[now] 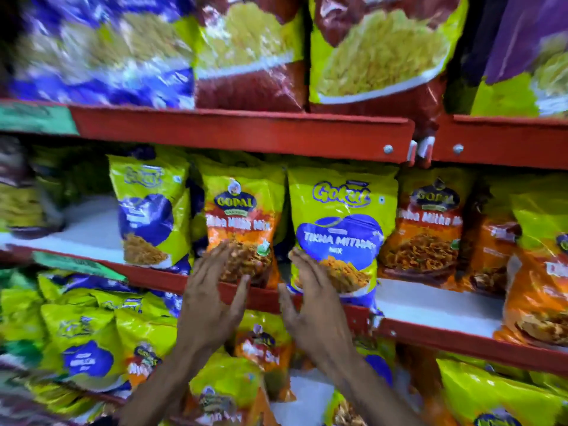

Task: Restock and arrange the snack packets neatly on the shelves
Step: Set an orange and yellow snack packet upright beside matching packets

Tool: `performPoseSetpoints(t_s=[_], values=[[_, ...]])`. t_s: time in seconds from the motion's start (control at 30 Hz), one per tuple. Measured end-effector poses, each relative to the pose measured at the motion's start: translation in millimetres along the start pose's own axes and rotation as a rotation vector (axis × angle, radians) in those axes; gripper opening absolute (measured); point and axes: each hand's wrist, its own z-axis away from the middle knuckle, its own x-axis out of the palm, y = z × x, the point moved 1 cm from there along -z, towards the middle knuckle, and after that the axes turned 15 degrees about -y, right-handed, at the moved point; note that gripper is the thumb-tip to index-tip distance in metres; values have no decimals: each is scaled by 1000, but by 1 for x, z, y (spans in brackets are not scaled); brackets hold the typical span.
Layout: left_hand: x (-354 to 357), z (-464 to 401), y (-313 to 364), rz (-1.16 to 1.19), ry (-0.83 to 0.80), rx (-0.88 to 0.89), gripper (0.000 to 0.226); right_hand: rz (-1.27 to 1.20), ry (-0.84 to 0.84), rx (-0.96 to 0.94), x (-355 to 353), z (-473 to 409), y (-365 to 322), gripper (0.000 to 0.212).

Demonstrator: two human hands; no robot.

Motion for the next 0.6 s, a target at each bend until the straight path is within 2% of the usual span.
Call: performPoseSetpoints(t_s=[0.07, 0.13, 0.23, 0.3, 0.4, 0.5, 0.6], values=[[-8, -20, -20, 95, 2, -112, 72, -77, -113, 105, 18, -29, -10, 64], [-9, -40, -39, 172, -64, -201, 73, -144, -170, 196, 33, -56, -12, 64], [-2, -64, -66, 264, -155, -322, 61, -247, -223, 295, 44, -86, -4, 49], [3, -76, -75, 499, -245, -393, 45, -323, -247, 310, 45, -98, 3, 37], [8, -79, -84, 723, -260, -343, 32, -413, -206, 300, 46, -101, 7, 25], [4, -66, -80, 831, -150, -250, 34, -436, -128, 246, 47, -94, 4, 31], [-9, -47, -68, 898, -57, -154, 35, -452, -50, 141, 36, -79, -9, 47]])
